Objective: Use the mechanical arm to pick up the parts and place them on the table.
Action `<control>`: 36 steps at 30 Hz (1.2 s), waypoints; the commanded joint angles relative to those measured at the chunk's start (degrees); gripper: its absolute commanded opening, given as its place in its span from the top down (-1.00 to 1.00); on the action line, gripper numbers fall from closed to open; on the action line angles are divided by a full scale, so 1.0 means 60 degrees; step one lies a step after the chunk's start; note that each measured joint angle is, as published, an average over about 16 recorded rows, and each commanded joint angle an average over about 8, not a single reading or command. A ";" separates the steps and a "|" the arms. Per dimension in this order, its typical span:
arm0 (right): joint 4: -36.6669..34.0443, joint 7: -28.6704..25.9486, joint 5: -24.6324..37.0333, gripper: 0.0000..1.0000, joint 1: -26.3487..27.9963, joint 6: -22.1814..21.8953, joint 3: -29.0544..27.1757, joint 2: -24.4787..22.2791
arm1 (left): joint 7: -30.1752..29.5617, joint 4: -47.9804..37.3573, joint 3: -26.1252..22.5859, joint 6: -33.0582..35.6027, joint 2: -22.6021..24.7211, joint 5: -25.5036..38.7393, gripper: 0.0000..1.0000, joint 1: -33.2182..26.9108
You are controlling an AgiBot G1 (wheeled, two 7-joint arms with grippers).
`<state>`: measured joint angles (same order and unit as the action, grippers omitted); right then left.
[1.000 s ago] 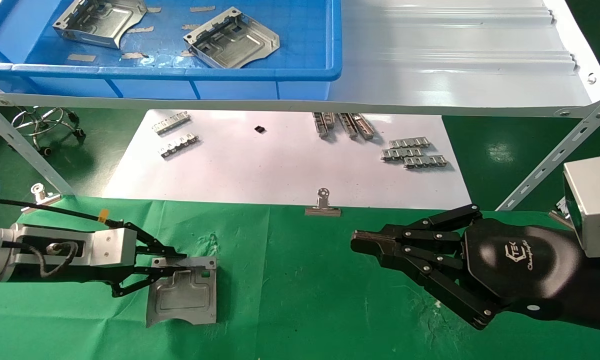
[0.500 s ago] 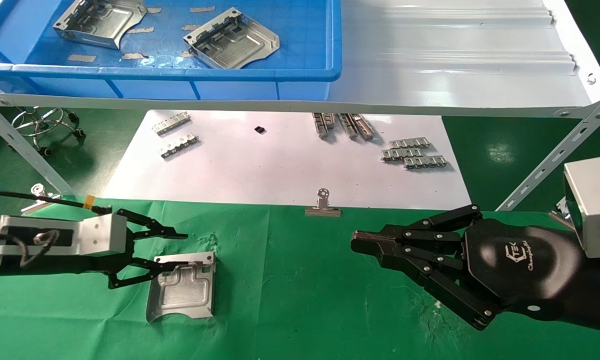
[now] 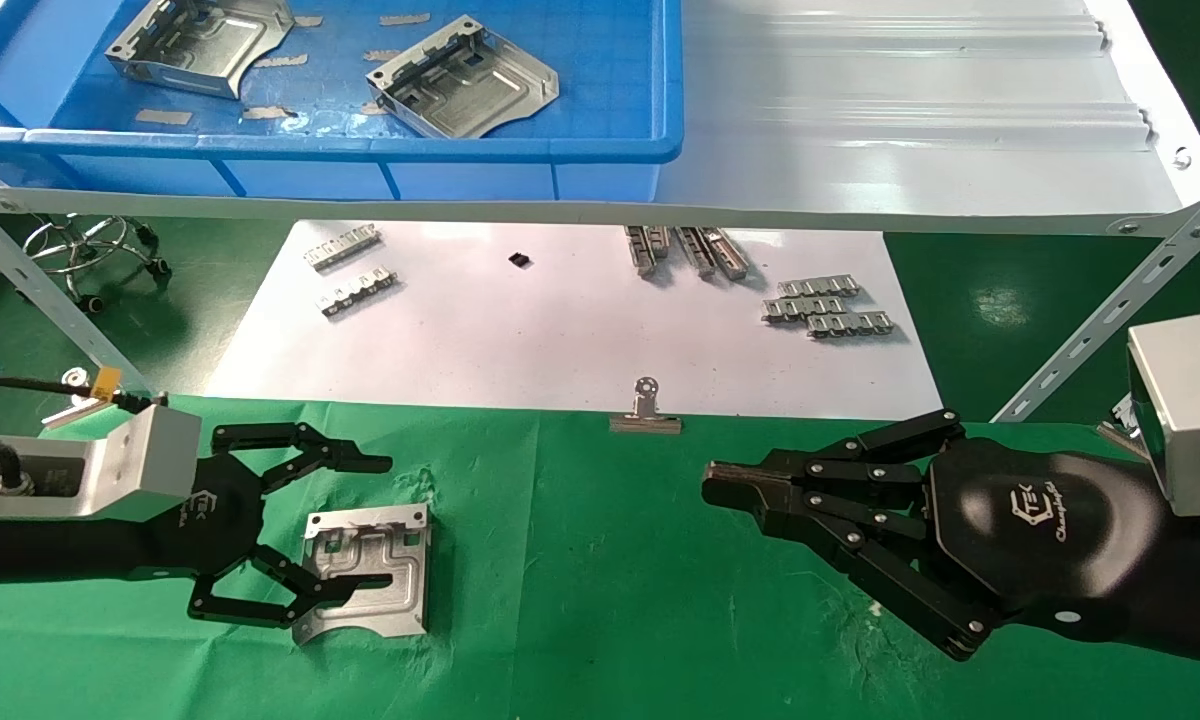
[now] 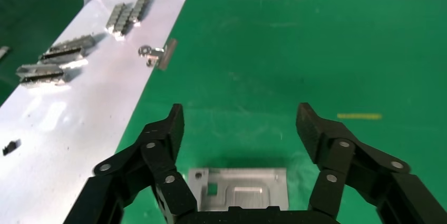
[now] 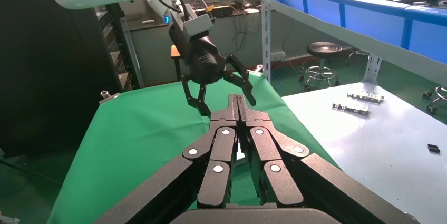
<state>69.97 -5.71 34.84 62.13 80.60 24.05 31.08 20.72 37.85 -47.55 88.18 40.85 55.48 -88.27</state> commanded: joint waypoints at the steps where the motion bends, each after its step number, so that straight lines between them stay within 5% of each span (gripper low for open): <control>1: 0.0000 0.0000 0.0000 -1.00 0.0000 0.0000 0.0000 0.0000 | -0.0174 0.0213 0.0189 -0.0032 -0.0030 -0.0068 -1.00 0.0157; 36: 0.0000 0.0000 0.0000 -1.00 0.0000 0.0000 0.0000 0.0000 | -0.3649 0.4148 0.3661 -0.0294 -0.0675 -0.1577 -1.00 0.3100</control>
<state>69.97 -5.71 34.84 62.13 80.60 24.05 31.08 -1.17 62.72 -25.60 86.42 36.80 46.02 -69.68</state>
